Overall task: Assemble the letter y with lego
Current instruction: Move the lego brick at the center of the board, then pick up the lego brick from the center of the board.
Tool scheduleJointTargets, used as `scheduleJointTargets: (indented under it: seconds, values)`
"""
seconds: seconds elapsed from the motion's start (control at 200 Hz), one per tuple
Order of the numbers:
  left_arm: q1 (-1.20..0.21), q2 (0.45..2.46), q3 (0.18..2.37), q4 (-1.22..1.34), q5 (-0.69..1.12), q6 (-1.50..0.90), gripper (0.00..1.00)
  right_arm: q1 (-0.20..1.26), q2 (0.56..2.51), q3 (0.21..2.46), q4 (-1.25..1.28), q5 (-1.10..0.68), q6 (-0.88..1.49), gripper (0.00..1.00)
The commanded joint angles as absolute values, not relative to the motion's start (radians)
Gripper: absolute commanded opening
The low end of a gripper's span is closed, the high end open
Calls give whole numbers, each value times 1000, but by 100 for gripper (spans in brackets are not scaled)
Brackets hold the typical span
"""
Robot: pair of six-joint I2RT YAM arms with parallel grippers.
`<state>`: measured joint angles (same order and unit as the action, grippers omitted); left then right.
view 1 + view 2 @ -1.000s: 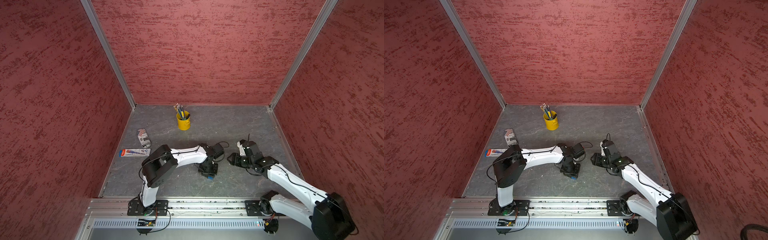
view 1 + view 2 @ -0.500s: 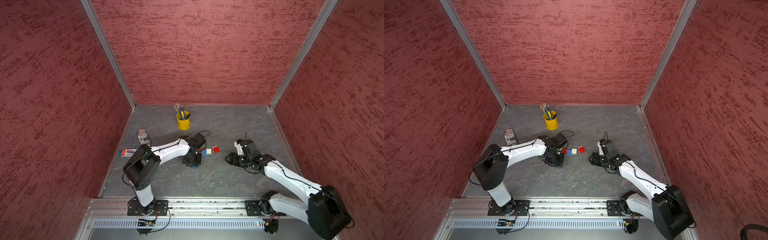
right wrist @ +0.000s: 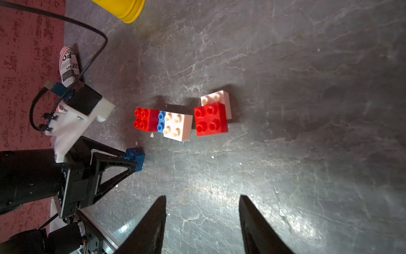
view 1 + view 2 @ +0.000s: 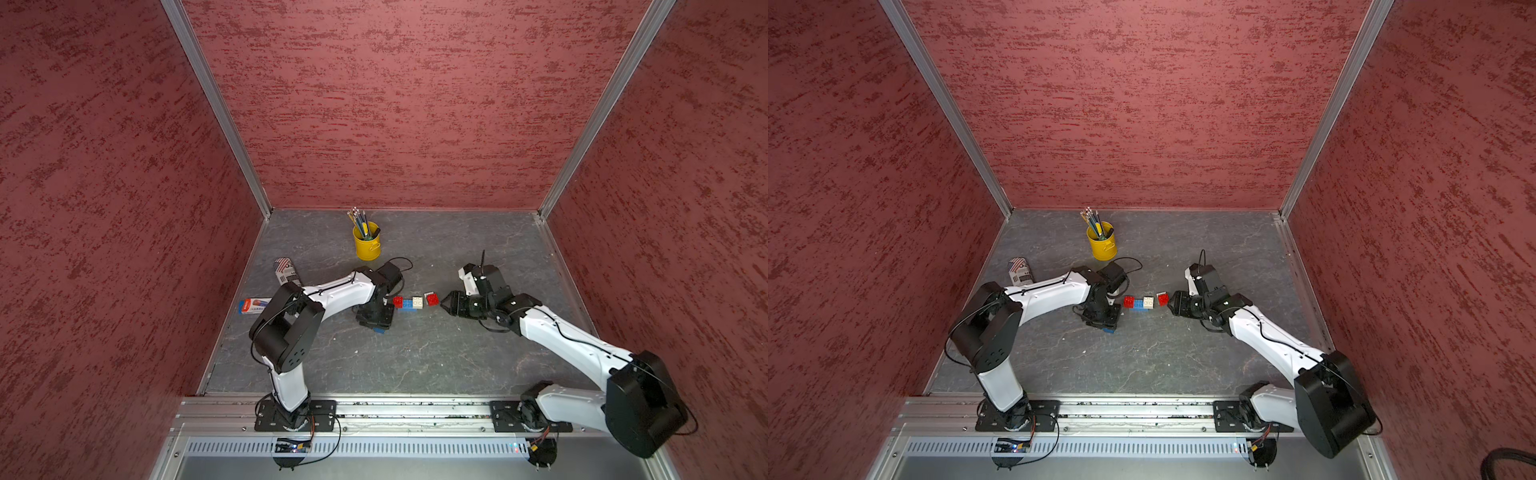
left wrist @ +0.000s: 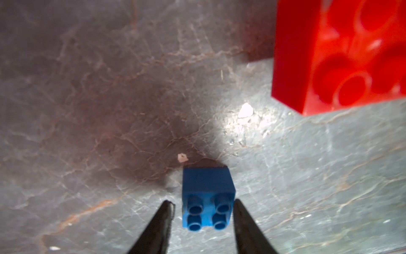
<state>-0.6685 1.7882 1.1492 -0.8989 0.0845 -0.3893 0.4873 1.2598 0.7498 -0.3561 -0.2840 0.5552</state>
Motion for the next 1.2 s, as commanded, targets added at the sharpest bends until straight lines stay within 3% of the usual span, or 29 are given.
scheduleJointTargets:
  seconds: [0.0, 0.316, 0.726, 1.192]
  values:
    - [-661, 1795, 1146, -891, 72, -372, 54, 492, 1288, 801, -359, -265, 514, 56]
    - [-686, 1636, 1111, -898, 78, -447, 61, 494, 1489, 978, -348, -346, 428, 59]
    - [-660, 1305, 797, -791, 75, -676, 63, 536, 1808, 1195, -284, -497, 384, 64]
    - [-621, 1253, 713, -778, 93, -723, 63, 605, 1948, 1254, -332, -549, 348, 66]
